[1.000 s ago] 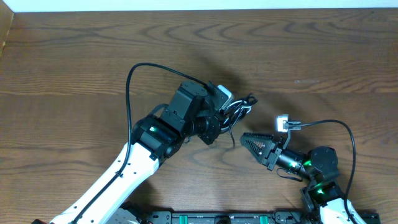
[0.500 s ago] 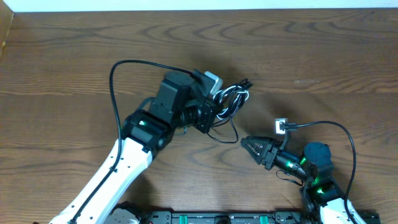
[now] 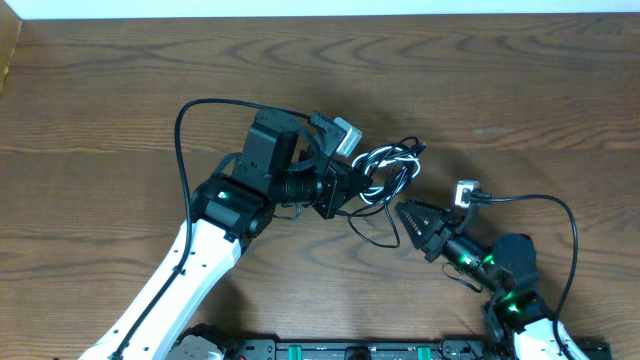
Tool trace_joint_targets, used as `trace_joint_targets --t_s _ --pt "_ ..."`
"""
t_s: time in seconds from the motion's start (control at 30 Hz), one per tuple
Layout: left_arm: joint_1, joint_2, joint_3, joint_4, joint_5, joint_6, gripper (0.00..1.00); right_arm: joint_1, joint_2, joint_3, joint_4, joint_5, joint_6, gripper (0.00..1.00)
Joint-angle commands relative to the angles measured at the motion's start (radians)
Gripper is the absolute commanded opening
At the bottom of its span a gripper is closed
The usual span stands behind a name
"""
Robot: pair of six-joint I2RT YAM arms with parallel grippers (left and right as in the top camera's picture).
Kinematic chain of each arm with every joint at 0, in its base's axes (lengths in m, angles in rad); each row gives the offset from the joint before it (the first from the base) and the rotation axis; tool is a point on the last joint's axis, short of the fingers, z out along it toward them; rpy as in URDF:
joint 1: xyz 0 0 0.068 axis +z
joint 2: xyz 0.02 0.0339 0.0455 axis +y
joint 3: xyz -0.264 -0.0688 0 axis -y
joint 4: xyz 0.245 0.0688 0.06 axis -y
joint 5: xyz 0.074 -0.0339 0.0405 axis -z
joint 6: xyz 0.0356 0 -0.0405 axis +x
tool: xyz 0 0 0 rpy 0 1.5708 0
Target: Untangle cables
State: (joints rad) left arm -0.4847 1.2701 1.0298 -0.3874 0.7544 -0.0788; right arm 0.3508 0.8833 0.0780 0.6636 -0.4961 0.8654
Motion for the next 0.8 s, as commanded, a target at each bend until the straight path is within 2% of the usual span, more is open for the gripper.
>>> trace_joint_targets --t_s 0.0,0.3,0.47,0.63,0.77 --pt "0.003 0.004 0.021 0.008 0.047 -0.005 0.08 0.042 0.000 0.006 0.043 -0.015 -0.003 0.34" --pt "0.004 0.004 0.021 -0.009 0.045 0.051 0.08 0.047 -0.001 0.006 -0.040 -0.034 -0.216 0.33" --pt "0.004 0.004 0.021 -0.011 0.033 0.051 0.08 0.030 -0.002 0.006 -0.058 -0.061 -0.230 0.31" --pt "0.004 0.004 0.021 -0.011 -0.129 0.057 0.08 0.011 -0.002 0.006 -0.062 -0.072 -0.231 0.28" --pt "0.003 0.004 0.021 -0.023 -0.197 0.263 0.08 0.000 -0.002 0.006 -0.065 -0.097 -0.204 0.27"
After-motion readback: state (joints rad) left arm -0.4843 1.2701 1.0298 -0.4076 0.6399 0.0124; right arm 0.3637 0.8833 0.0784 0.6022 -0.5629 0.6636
